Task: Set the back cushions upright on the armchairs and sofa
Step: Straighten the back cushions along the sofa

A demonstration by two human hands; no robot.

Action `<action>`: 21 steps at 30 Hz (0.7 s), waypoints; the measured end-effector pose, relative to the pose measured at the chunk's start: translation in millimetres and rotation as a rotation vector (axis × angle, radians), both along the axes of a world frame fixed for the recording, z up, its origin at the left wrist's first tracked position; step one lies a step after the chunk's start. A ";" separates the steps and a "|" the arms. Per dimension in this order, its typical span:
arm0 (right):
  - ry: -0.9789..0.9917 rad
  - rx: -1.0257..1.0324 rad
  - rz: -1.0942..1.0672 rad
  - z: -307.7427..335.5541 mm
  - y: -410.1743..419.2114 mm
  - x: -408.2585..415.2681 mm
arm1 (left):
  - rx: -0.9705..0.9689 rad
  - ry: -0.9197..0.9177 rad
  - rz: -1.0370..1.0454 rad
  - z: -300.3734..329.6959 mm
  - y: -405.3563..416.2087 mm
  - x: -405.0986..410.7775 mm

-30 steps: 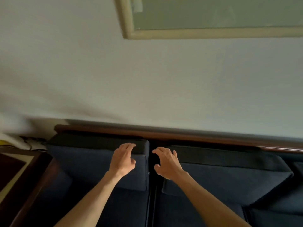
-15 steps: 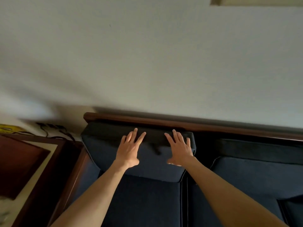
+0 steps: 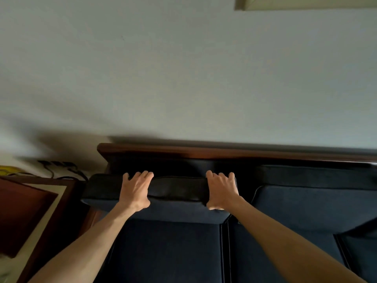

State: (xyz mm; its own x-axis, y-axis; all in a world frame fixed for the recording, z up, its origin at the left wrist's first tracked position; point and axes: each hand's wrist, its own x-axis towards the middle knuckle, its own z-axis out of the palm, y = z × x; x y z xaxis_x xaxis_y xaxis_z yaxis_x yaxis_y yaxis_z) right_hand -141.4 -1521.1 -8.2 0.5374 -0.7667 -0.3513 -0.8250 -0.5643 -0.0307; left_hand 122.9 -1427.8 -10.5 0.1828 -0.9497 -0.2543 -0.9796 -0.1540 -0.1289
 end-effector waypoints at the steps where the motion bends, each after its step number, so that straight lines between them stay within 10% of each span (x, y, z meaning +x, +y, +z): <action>1: -0.024 -0.030 0.000 6.0 0.0 -2.5 | -0.031 0.002 0.002 3.7 1.0 0.2; 21: -0.110 -0.174 -0.195 -56.8 40.3 14.2 | -0.106 0.171 0.095 -35.1 10.9 -23.7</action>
